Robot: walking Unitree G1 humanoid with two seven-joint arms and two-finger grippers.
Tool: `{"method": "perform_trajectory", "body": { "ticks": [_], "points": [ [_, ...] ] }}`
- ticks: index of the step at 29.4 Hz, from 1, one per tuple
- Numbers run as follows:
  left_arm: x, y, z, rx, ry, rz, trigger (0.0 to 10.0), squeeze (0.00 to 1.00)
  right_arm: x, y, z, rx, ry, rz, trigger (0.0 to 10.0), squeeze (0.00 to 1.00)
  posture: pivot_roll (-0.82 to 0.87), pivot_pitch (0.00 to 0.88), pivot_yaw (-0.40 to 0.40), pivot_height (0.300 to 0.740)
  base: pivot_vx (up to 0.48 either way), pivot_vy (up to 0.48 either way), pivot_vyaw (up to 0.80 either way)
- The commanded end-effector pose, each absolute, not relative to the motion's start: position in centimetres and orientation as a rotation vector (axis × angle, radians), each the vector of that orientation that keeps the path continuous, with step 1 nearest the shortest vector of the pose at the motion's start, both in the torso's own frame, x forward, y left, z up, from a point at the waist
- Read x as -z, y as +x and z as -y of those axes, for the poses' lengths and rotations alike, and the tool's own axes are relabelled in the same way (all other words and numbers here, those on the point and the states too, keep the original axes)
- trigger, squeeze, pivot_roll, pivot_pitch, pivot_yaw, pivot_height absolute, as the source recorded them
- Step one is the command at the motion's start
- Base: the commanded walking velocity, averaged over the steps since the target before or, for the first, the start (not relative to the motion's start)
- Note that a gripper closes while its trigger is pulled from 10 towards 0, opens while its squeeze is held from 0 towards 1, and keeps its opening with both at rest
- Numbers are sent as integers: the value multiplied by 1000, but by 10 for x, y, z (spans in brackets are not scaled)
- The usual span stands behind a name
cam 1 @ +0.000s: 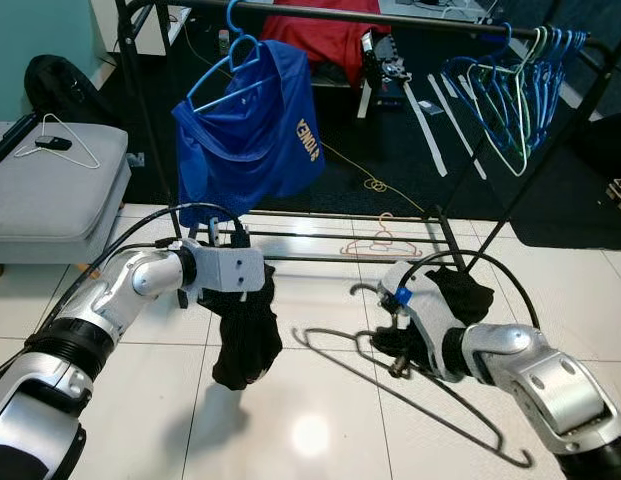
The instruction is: Hang hanger
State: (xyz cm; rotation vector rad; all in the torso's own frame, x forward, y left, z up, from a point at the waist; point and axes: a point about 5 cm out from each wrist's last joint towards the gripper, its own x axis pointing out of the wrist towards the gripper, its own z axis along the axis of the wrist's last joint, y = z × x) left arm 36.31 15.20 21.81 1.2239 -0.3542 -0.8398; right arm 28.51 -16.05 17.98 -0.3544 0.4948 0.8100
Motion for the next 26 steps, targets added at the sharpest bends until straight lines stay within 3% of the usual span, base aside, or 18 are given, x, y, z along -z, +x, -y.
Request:
{"method": "perform_trajectory", "body": {
  "ticks": [1,10,13,26],
  "points": [
    [-228,359,-146,883,1207,441,10000,0,-181,286,165,-820,-344,-485,10000,0,-59,204,-47,740,0,0,0],
    [-237,356,-136,901,1163,564,10000,0,-184,291,159,-814,-309,-447,10000,0,-54,194,-48,740,0,0,0],
    [-239,357,-136,927,1192,555,10000,0,-183,289,158,-813,-370,-475,10000,0,-52,191,-47,740,0,0,0],
    [-227,364,-151,927,1271,441,10000,0,-174,259,199,-863,-593,-730,10000,0,-56,200,-37,740,0,0,0]
  ]
}}
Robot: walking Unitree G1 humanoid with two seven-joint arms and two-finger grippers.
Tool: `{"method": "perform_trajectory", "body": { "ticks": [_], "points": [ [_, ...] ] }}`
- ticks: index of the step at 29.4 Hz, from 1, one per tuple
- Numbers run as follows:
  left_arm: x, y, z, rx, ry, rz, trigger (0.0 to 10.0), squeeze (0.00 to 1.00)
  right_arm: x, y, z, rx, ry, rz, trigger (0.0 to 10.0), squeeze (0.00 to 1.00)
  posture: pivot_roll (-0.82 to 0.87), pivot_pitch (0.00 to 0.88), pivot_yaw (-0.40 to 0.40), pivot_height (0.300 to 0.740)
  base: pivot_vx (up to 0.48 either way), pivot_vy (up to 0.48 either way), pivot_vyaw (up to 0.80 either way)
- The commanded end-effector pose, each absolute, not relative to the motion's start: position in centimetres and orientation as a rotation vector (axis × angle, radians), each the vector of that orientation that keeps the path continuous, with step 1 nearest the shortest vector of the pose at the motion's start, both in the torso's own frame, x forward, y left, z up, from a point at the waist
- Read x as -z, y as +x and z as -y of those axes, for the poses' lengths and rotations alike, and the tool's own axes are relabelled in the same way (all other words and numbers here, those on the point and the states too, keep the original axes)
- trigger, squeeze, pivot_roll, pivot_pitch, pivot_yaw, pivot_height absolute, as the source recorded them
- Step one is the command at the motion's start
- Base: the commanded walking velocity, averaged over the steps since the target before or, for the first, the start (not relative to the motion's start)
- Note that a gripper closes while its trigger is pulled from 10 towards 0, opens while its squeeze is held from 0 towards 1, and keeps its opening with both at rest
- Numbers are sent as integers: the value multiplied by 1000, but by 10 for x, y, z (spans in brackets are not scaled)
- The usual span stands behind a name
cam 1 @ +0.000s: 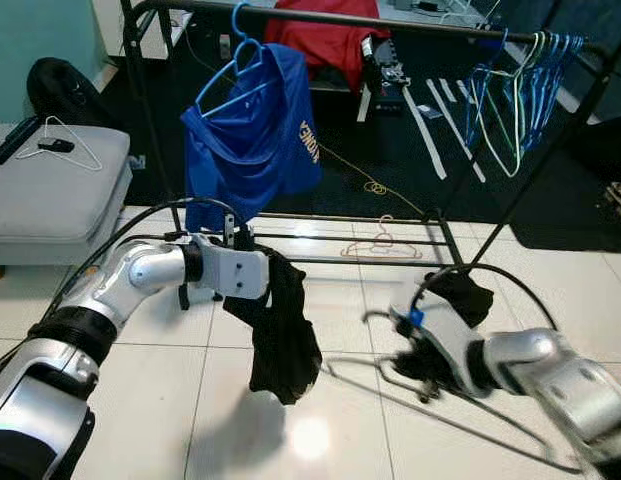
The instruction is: Hang hanger
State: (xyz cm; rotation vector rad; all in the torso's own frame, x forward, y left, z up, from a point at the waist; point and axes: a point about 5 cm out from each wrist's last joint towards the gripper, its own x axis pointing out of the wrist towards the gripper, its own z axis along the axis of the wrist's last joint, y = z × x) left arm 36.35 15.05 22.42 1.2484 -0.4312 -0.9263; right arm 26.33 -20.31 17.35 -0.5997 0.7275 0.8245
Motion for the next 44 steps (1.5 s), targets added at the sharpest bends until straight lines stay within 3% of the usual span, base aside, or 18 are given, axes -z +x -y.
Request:
{"method": "perform_trajectory", "body": {
  "ticks": [1,6,18,31,44],
  "points": [
    [-227,365,-151,924,1275,435,10000,0,-176,257,201,-871,-592,-737,10000,0,-56,200,-37,740,0,0,0],
    [-227,367,-153,916,1285,421,10000,0,-181,253,203,-890,-599,-746,10000,0,-56,206,-32,740,0,0,0],
    [-229,366,-152,960,1280,444,10000,0,-204,285,228,-628,-644,-574,10000,0,-54,215,-26,740,0,0,0],
    [-241,363,-142,975,1158,540,10000,0,-212,281,201,-923,-357,-347,10000,0,-57,230,-32,740,0,0,0],
    [-251,365,-140,970,1103,558,10000,0,-207,266,214,-1063,-352,-442,10000,0,-67,242,-42,740,0,0,0]
  ]
}}
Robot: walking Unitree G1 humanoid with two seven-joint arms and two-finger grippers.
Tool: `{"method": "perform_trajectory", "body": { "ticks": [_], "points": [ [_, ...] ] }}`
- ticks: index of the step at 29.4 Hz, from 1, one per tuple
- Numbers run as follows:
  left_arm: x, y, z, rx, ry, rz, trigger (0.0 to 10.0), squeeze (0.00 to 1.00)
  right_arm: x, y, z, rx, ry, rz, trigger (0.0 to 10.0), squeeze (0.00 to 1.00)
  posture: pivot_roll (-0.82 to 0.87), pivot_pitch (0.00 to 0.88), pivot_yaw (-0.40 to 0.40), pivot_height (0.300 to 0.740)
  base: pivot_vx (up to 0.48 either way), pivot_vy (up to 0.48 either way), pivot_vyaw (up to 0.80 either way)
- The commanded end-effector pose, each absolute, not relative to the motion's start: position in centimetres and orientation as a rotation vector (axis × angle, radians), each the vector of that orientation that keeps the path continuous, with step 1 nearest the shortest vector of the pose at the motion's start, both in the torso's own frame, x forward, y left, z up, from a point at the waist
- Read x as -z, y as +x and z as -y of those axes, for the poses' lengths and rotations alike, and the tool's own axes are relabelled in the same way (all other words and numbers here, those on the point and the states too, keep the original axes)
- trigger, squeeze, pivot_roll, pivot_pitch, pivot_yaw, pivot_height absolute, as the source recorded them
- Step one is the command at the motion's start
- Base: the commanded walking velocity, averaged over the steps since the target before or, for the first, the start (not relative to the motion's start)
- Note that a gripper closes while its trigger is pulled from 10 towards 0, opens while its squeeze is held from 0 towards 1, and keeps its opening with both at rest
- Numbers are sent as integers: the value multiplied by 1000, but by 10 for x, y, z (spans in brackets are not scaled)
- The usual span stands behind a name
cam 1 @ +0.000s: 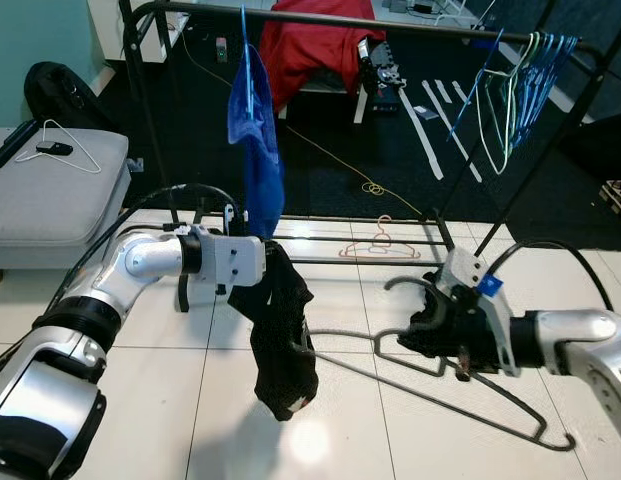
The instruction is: Hang hanger
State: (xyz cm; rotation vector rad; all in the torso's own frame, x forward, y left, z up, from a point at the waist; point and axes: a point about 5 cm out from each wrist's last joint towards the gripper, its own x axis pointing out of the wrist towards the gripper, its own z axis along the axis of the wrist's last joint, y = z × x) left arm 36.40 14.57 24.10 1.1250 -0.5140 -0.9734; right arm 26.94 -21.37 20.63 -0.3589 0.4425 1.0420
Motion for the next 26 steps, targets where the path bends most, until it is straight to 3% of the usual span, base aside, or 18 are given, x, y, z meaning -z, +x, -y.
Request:
{"method": "perform_trajectory", "body": {
  "ticks": [1,26],
  "points": [
    [-252,365,-140,969,1097,560,10000,0,-207,266,214,-1062,-353,-443,10000,0,-68,243,-42,740,0,0,0],
    [-256,369,-148,961,1130,516,10000,0,-226,251,247,-978,-425,-516,10000,0,-70,241,-35,740,0,0,0]
  ]
}}
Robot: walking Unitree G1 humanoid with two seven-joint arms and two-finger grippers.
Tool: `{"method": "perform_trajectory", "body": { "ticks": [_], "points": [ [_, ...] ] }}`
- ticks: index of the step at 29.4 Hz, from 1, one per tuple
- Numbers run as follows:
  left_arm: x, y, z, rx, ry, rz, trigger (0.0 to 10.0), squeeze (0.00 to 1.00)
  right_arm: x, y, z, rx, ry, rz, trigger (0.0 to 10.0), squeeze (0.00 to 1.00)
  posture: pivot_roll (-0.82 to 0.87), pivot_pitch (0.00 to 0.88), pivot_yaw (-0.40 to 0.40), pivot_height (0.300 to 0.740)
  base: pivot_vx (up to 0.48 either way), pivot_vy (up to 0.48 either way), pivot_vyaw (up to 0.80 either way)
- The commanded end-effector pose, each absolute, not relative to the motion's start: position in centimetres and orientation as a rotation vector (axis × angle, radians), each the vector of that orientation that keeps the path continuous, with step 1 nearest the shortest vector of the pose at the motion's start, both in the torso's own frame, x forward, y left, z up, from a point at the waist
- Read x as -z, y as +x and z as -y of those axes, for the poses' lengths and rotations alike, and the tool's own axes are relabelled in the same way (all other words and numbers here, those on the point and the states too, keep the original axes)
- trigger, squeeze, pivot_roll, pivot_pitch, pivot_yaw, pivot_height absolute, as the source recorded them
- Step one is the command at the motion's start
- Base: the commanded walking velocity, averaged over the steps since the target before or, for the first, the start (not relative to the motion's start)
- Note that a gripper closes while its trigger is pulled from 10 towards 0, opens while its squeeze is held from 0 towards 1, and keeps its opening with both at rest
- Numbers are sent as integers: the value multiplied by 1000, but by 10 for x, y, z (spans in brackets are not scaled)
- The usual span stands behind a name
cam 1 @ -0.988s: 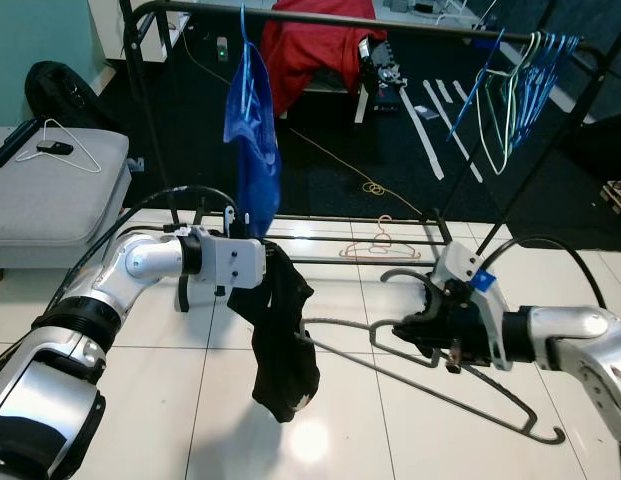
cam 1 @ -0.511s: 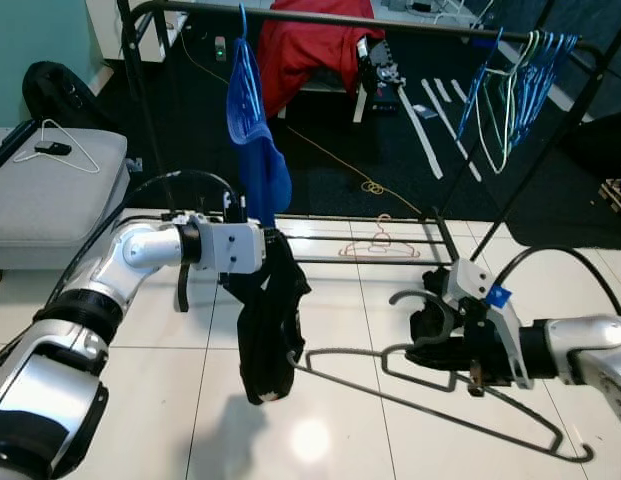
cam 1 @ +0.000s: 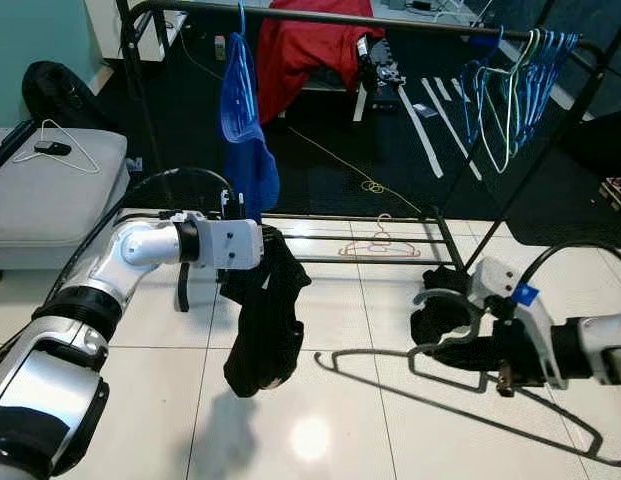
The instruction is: Hang hanger
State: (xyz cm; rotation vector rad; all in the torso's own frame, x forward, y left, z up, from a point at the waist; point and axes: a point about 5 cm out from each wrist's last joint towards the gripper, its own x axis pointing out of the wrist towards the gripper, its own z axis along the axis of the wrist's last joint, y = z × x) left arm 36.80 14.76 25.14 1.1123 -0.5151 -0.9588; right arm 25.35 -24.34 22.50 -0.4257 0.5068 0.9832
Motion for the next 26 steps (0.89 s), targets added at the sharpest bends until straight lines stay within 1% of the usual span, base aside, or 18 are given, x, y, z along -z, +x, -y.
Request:
{"method": "perform_trajectory", "body": {
  "ticks": [1,6,9,13,19,22,25,26],
  "points": [
    [-256,369,-148,963,1133,513,10000,0,-228,249,248,-985,-417,-518,10000,0,-69,241,-35,740,0,0,0],
    [-256,369,-148,964,1136,513,10000,0,-228,248,249,-978,-421,-526,10000,0,-68,239,-35,740,0,0,0],
    [-256,368,-148,973,1141,517,10000,0,-229,251,261,-913,-472,-549,10000,0,-69,235,-35,740,0,0,0],
    [-255,368,-148,979,1148,516,10000,0,-229,251,263,-911,-473,-551,10000,0,-67,231,-38,740,0,0,0],
    [-255,366,-147,992,1152,529,10000,0,-236,255,271,-846,-494,-501,10000,0,-69,228,-39,740,0,0,0],
    [-256,365,-145,999,1146,540,10000,0,-237,256,270,-855,-481,-478,10000,0,-70,225,-35,740,0,0,0],
    [-256,362,-138,1024,1122,573,10000,0,-233,264,258,-900,-434,-401,10000,0,-66,223,-37,740,0,0,0],
    [-256,362,-138,1024,1122,573,10000,0,-233,264,258,-900,-434,-401,10000,0,-66,223,-37,740,0,0,0]
  ]
}}
